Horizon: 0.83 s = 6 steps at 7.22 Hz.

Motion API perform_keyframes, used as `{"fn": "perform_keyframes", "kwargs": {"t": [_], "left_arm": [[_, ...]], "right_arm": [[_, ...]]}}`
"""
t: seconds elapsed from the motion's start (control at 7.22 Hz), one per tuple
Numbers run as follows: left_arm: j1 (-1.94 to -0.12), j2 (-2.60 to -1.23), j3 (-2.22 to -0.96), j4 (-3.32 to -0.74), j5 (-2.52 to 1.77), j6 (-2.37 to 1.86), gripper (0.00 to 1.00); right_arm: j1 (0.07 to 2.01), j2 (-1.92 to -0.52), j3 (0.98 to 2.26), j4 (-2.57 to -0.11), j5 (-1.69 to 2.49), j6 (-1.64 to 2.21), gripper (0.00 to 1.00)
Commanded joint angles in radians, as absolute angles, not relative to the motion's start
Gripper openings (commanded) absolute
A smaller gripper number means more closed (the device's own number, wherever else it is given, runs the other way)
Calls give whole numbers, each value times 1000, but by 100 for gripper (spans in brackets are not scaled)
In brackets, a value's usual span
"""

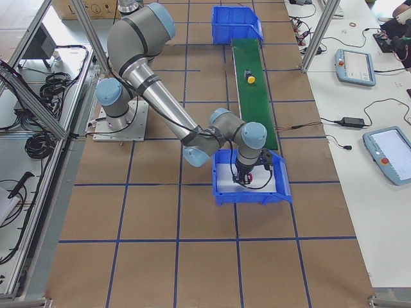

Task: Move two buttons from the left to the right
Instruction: 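Carry the red-capped button into the far blue bin with the right gripper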

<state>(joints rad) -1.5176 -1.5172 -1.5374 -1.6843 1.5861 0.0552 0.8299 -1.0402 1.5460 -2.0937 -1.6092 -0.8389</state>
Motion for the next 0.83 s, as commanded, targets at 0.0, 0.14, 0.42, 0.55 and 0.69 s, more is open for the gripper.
{"fn": "perform_keyframes", "kwargs": {"t": [0.0,0.14,0.42,0.55,0.69], "left_arm": [[-1517,-1517,-1539,-1684,1585,55,100],[-1517,-1517,-1540,-1684,1585,55,100],[-1517,-1517,-1542,-1684,1585,55,100],[-1517,-1517,-1542,-1684,1585,55,100],[-1517,-1517,-1542,-1684,1583,57,100]], "right_arm": [[830,-1037,1566,-2114,-1611,-828,16],[830,-1035,1566,-2114,-1611,-824,23],[830,-1035,1568,-2114,-1608,-772,71],[830,-1035,1566,-2114,-1608,-767,80],[830,-1040,1566,-2118,-1606,-765,90]]}}
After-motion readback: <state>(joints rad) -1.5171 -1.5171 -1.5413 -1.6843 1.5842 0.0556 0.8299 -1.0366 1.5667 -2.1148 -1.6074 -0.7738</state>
